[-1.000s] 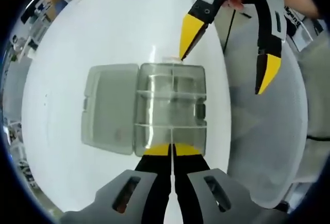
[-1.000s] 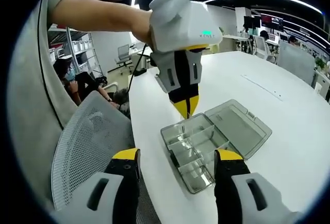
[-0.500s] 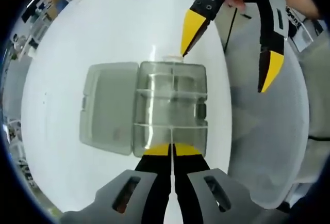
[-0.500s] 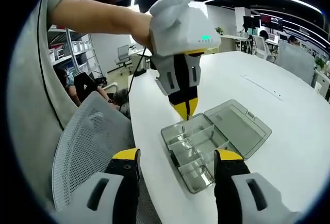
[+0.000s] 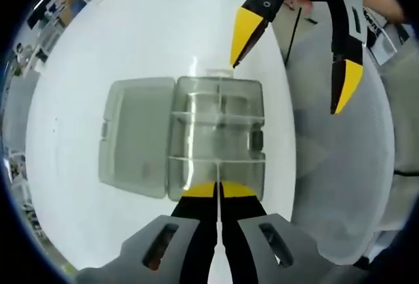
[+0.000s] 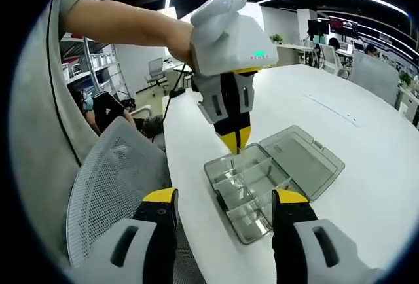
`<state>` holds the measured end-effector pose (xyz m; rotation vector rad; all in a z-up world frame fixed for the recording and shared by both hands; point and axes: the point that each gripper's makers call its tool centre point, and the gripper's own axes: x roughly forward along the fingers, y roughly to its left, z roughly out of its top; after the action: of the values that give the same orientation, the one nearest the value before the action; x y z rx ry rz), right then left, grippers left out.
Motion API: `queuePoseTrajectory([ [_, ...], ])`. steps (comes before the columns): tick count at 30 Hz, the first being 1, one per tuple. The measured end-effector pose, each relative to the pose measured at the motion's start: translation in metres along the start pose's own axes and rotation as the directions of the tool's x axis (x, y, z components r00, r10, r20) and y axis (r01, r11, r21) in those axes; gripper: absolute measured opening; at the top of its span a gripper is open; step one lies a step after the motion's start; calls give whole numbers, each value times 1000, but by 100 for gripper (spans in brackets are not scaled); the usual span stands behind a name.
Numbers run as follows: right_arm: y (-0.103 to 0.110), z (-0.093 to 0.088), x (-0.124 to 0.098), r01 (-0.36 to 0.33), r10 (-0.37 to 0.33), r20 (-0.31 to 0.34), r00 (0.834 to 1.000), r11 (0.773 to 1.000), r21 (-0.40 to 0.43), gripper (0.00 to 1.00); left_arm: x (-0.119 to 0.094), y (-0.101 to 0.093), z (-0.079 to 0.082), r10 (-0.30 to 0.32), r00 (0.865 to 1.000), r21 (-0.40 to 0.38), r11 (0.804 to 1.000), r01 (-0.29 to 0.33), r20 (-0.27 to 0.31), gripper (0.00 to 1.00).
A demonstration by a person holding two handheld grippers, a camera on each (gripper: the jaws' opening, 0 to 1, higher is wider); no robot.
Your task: Insert the divider into the dual guide fixture by aligning both edges with the guide slots and pushing it downward to the bottom, including one-sided entry, uneven engagement, binding, and posture correction.
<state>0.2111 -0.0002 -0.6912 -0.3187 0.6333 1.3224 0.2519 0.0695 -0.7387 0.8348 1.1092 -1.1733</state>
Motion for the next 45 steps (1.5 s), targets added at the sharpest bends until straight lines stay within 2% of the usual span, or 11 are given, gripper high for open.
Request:
queuePoseTrajectory([
  [21, -1, -3, -2, 2, -2, 3, 1000, 1000, 9, 55, 13, 0, -4, -2, 1000, 38, 999, 2, 2, 0],
  [45, -3, -7, -5, 9, -9, 5, 1000, 1000, 24, 55, 26, -1, -8, -5, 1000, 37, 999, 5, -4, 0],
])
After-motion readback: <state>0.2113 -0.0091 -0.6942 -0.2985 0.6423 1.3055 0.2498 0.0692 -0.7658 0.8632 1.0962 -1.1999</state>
